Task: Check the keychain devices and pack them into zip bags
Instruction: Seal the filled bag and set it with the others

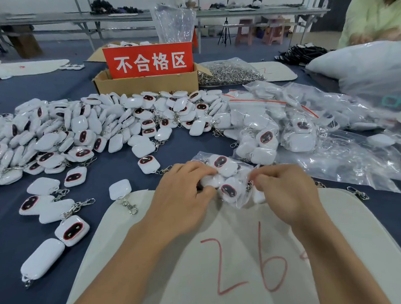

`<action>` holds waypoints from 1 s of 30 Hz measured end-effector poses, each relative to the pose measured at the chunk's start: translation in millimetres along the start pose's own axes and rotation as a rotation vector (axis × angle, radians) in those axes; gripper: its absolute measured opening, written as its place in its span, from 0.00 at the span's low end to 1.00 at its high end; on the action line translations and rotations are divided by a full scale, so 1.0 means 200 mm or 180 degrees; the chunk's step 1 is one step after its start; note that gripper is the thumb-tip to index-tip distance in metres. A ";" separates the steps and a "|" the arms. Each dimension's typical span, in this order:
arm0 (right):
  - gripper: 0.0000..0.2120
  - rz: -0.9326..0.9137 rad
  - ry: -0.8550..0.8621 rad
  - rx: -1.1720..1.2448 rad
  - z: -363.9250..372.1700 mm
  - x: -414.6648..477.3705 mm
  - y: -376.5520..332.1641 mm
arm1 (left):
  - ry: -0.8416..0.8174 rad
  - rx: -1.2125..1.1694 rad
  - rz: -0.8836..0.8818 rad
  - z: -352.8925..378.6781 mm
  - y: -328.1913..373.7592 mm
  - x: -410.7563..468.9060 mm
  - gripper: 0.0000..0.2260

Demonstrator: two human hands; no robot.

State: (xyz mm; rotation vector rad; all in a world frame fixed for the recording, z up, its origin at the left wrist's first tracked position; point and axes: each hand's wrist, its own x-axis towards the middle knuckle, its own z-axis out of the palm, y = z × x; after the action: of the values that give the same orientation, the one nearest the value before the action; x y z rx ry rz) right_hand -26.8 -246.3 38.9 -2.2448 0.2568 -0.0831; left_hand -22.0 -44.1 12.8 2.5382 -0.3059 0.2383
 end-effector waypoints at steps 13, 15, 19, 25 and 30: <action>0.13 0.0223 0.0009 -0.0015 0.01 -0.01 -0.01 | 0.0246 0.1038 -0.0222 0.05 0.06 -0.05 0.22; 0.11 0.0182 -0.0039 -0.0260 0.02 -0.01 -0.01 | 0.0325 0.0769 -0.0336 0.05 0.05 -0.04 0.19; 0.10 0.0248 0.0035 -0.0301 0.03 0.01 0.00 | 0.0248 0.0543 -0.0394 0.03 0.02 0.00 0.20; 0.14 0.0272 0.0055 0.0837 0.04 0.01 -0.03 | 0.0281 0.0935 -0.0332 0.01 0.00 0.03 0.09; 0.14 0.0570 0.0342 0.1377 0.02 0.02 -0.03 | 0.0464 0.0781 -0.0291 0.02 0.00 0.04 0.16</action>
State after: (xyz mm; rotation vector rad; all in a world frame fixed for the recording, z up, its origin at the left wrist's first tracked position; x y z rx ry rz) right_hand -20.5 -241.2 40.8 -1.7828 0.4513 -0.1489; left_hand -14.5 -46.8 10.9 2.7487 -0.1088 0.4473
